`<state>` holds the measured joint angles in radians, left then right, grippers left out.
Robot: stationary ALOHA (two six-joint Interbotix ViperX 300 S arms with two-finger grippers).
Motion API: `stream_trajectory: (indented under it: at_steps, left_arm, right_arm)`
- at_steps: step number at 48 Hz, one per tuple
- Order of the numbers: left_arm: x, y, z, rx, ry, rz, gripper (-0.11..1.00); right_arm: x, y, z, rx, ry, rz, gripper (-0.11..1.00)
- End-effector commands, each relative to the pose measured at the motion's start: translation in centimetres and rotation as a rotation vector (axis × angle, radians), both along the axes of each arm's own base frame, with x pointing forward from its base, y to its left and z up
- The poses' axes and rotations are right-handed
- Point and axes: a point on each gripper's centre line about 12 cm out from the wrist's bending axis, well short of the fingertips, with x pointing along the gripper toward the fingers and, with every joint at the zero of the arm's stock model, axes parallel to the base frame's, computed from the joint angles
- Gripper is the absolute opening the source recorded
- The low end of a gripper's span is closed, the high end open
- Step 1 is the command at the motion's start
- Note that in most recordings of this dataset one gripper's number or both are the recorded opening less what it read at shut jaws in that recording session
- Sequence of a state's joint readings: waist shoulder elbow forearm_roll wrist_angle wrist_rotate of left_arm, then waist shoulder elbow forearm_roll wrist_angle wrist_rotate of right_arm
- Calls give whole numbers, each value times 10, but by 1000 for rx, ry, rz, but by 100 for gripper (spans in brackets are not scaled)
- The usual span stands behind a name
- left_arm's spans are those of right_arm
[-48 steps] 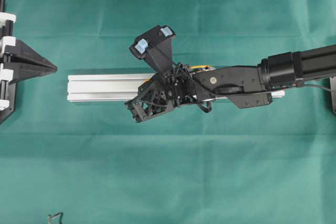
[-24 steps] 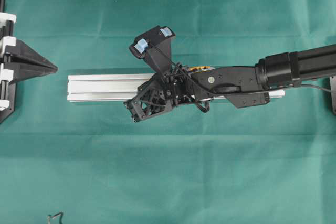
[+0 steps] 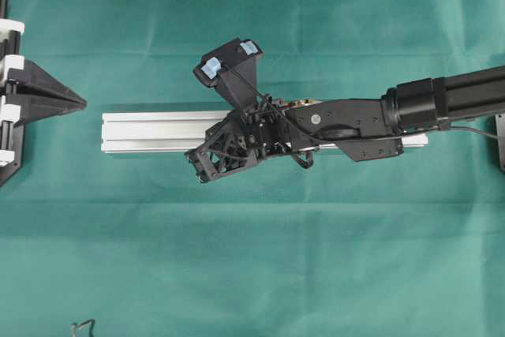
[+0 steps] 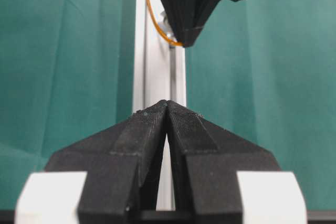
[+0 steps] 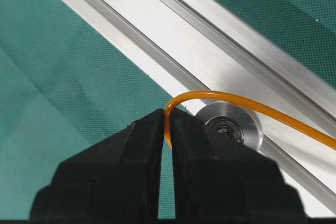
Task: Hook the rubber onto the shaft.
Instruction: 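Stretch the band leftward and lower it around the left pulley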
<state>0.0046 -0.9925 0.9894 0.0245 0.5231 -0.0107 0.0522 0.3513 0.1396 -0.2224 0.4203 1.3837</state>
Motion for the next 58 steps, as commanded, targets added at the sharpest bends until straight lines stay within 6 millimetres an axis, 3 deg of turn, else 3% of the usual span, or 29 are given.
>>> stream_trajectory:
  at_steps: [1, 12, 31, 58]
  left_arm:
    - [3, 0, 11, 0, -28, 2, 2]
    - [3, 0, 11, 0, -28, 1, 2]
    - [3, 0, 11, 0, -28, 1, 2]
    - [3, 0, 11, 0, -28, 1, 2]
  right_arm:
    - [4, -3, 12, 5, -33, -7, 7]
    - [4, -2, 11, 17, -30, -13, 7]
    - [-1, 18, 9, 53, -10, 2, 7]
    - [-22, 19, 21, 49, 15, 2, 7]
